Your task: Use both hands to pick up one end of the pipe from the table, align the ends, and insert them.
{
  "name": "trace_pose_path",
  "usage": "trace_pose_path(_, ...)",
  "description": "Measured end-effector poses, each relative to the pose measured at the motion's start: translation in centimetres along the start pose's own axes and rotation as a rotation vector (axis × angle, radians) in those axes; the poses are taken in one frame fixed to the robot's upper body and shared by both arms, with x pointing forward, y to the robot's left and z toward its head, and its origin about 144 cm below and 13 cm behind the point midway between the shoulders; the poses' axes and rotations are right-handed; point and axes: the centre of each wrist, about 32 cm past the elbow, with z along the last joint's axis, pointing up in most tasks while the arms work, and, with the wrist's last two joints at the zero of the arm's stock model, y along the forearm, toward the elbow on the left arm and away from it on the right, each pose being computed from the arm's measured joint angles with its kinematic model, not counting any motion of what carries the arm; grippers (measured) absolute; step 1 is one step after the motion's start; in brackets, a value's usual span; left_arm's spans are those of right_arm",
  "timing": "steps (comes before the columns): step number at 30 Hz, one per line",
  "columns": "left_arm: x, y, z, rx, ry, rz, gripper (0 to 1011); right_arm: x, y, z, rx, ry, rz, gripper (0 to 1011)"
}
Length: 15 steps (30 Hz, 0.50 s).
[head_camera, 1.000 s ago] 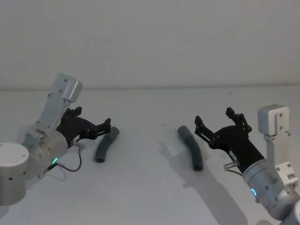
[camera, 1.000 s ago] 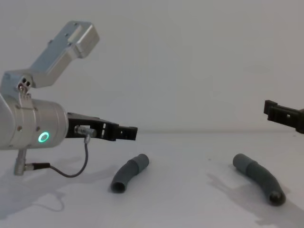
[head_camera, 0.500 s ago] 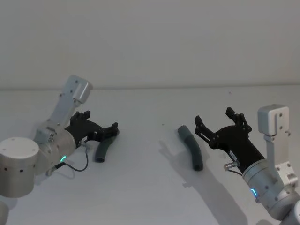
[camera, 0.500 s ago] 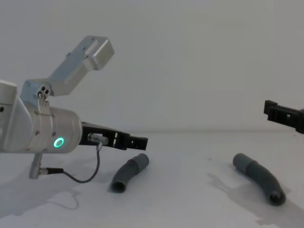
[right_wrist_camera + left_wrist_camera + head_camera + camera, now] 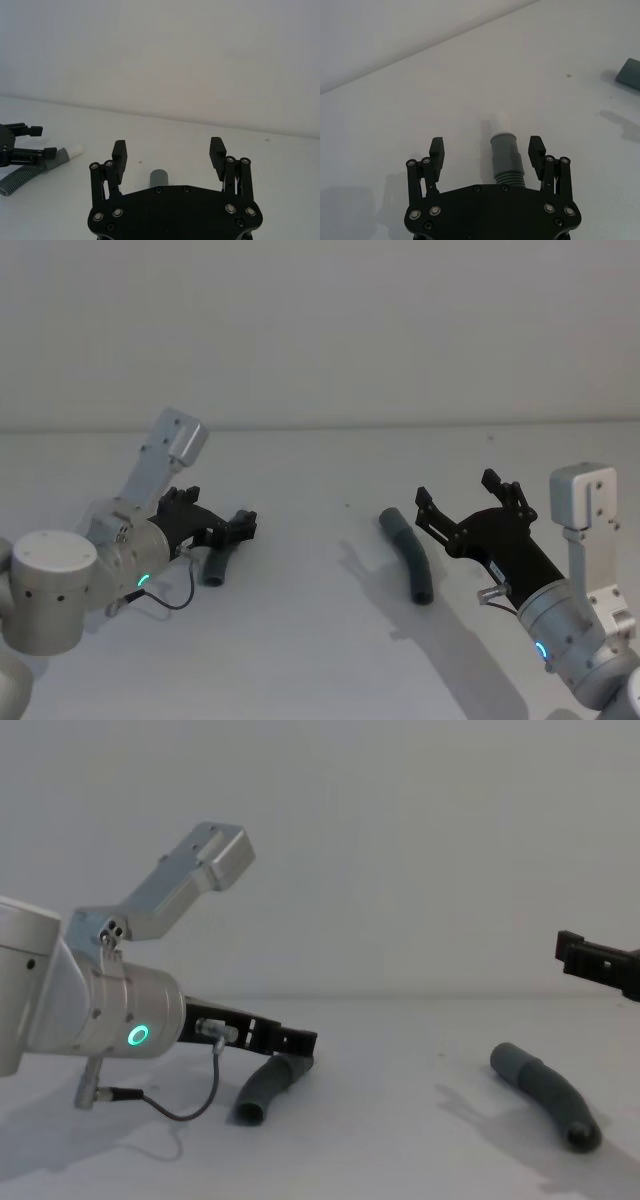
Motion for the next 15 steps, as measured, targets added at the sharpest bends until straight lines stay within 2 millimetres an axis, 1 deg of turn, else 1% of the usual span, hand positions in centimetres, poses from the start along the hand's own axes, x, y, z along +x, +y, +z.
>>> trace_pose_path(15,0.0,-1.1,-0.1,0.044,0.009,-0.028,1002,0.0,0.0,0.0,0.0,0.0,0.0,1002)
